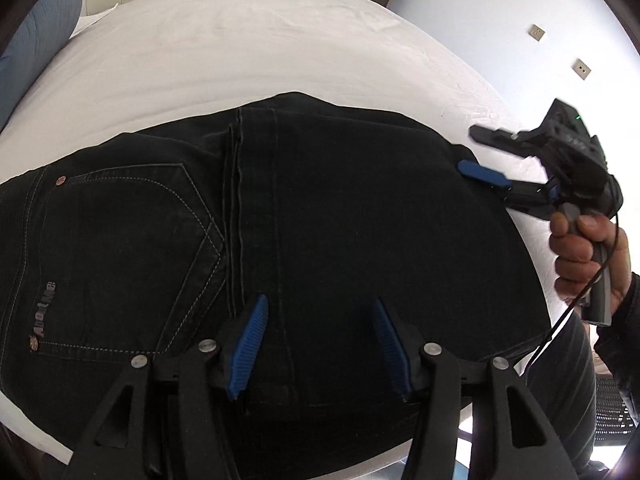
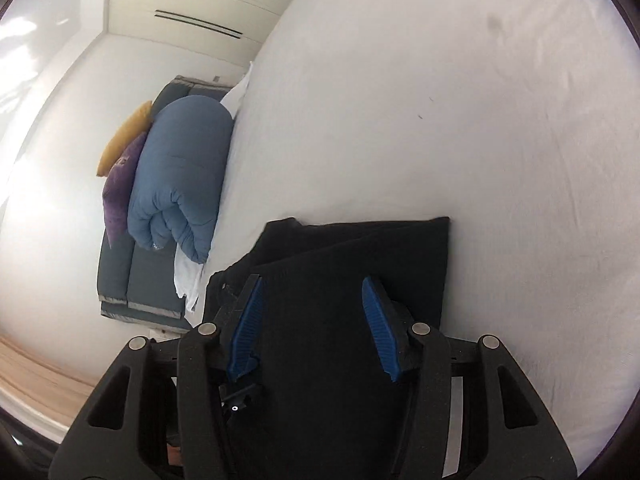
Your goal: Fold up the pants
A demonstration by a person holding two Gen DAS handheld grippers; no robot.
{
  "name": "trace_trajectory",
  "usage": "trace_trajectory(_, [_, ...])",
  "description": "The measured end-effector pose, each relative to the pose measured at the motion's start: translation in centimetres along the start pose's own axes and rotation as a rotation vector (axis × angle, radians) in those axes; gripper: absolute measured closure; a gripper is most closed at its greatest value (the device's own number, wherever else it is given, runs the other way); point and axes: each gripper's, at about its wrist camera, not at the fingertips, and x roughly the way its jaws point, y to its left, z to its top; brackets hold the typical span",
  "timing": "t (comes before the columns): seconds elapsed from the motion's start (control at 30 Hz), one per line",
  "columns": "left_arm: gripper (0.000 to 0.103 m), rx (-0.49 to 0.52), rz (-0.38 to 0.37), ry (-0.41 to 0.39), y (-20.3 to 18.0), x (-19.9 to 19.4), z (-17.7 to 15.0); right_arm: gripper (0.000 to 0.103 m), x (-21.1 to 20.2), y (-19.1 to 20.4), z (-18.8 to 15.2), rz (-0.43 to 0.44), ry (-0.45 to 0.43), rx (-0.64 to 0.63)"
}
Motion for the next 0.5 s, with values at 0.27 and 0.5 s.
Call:
trace_trajectory(0.27, [0.046, -0.004, 0.006, -0.014, -0.6, 0.3, -0.1, 0.063, 1.2, -1.1, -7.6, 0.094, 0.089, -0.049])
trace_trajectory(0.5, [0.046, -0.023, 0.001, -0.039, -0.7, 0.4, -1.2, 0.063, -0.9, 1.4, -16.3, 0.102, 0.152, -0.076])
